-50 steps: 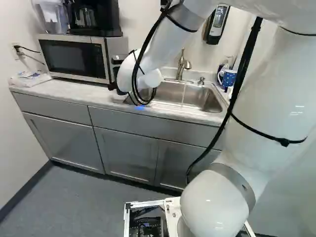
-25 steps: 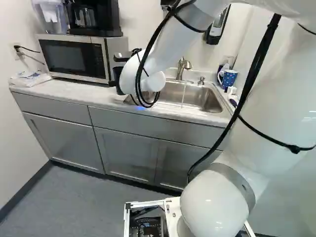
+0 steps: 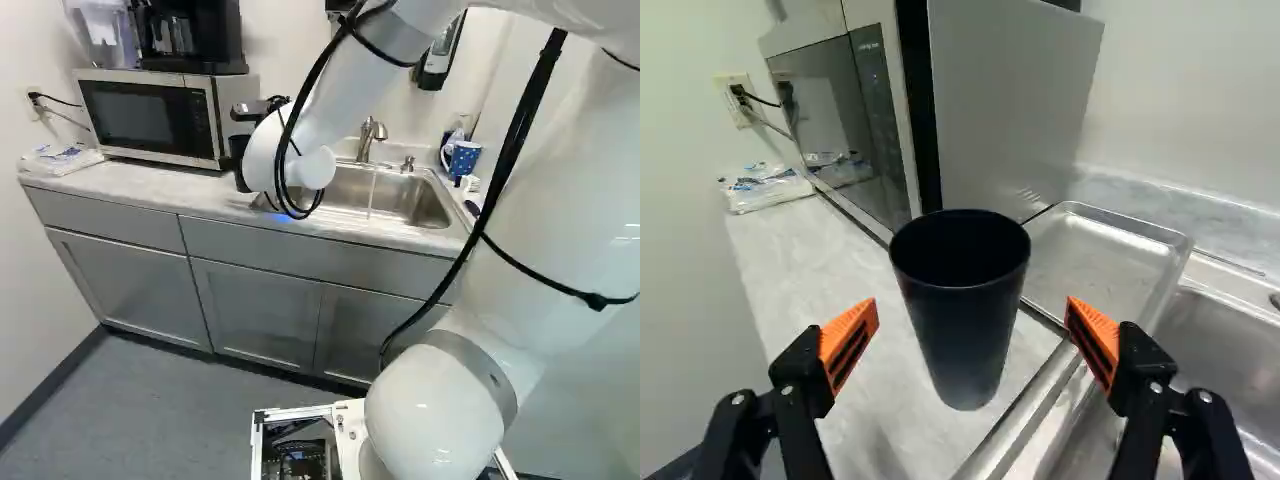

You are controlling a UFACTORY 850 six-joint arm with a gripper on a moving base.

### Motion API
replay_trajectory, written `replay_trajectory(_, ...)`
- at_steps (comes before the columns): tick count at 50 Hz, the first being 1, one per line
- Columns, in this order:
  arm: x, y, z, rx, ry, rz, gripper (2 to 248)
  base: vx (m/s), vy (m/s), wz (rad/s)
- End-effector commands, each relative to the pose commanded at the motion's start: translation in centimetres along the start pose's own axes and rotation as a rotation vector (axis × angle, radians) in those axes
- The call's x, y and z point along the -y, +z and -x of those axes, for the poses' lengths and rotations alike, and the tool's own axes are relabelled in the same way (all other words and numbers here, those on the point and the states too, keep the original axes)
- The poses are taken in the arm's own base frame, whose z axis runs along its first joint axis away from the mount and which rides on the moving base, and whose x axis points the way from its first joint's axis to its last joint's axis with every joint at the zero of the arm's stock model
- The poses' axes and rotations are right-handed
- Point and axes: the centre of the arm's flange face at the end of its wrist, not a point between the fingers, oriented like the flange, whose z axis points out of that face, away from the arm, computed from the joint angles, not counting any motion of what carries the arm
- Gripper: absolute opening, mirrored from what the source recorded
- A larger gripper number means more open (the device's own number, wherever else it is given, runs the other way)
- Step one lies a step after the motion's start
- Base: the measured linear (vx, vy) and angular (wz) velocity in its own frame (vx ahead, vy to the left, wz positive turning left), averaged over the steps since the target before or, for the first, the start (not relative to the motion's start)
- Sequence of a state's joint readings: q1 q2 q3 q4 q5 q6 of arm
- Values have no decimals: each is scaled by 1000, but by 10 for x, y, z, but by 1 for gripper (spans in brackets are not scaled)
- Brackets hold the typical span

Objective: Rinse the cup and place it in the tray

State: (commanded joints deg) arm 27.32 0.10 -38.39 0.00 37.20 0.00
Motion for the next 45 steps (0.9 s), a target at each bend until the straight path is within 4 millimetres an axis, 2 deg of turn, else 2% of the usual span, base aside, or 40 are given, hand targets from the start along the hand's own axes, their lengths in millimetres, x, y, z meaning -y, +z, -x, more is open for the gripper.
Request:
replay_trajectory(27,0,10,20,-12,0,0,247,0,0,0)
replay_trajectory(43,0,10,20,-12,0,0,246,0,0,0)
replay_trajectory(44,0,10,20,-12,0,0,212,0,0,0)
replay_trajectory(45,0,10,20,-12,0,0,212,0,0,0)
